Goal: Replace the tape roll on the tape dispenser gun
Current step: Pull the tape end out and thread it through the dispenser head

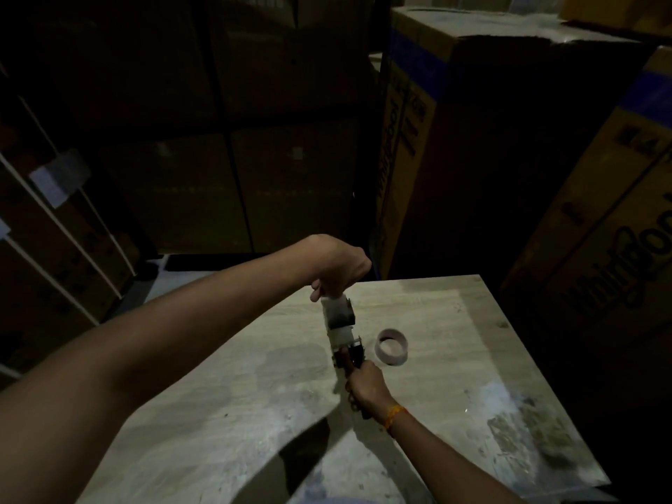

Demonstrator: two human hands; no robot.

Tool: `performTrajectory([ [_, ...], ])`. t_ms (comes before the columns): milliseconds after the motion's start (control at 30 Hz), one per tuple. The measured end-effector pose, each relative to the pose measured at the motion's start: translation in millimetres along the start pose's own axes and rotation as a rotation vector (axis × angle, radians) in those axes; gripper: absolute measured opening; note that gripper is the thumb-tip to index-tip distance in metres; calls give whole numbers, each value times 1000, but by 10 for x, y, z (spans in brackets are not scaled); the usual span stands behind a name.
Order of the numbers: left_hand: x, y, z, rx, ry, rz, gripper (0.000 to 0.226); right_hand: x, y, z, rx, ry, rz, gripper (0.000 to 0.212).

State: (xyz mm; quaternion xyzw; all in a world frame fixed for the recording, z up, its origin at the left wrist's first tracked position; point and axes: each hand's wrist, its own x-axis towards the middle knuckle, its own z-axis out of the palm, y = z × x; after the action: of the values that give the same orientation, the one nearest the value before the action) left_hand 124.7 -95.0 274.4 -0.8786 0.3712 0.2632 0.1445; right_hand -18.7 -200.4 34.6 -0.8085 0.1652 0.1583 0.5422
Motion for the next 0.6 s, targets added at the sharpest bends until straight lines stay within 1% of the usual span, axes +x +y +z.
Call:
performTrajectory([
  [67,-33,-50,-35,-28,22,-8,15,2,81,31,15,22,-6,50],
  [200,33,-295,2,-32,33,-61,7,-133,130,67,83,-5,-69,45],
  [233,72,-348,29,-32,37,-66,5,-173,126,70,100,-17,-71,46],
  [267,121,-395,62,-32,46,-68,7,-210,117,78,107,-30,-68,50],
  [333,205,-475,143,-50,64,-54,10,-270,101,88,91,-42,-60,55],
  [433,354,-561,316,-84,83,-45,10,-339,31,58,80,-53,-79,55],
  [533,479,-603,481,-111,67,-33,7,-387,-65,31,51,-52,-111,57],
  [600,538,-613,553,-123,54,-18,9,-410,-121,22,37,-39,-120,59],
])
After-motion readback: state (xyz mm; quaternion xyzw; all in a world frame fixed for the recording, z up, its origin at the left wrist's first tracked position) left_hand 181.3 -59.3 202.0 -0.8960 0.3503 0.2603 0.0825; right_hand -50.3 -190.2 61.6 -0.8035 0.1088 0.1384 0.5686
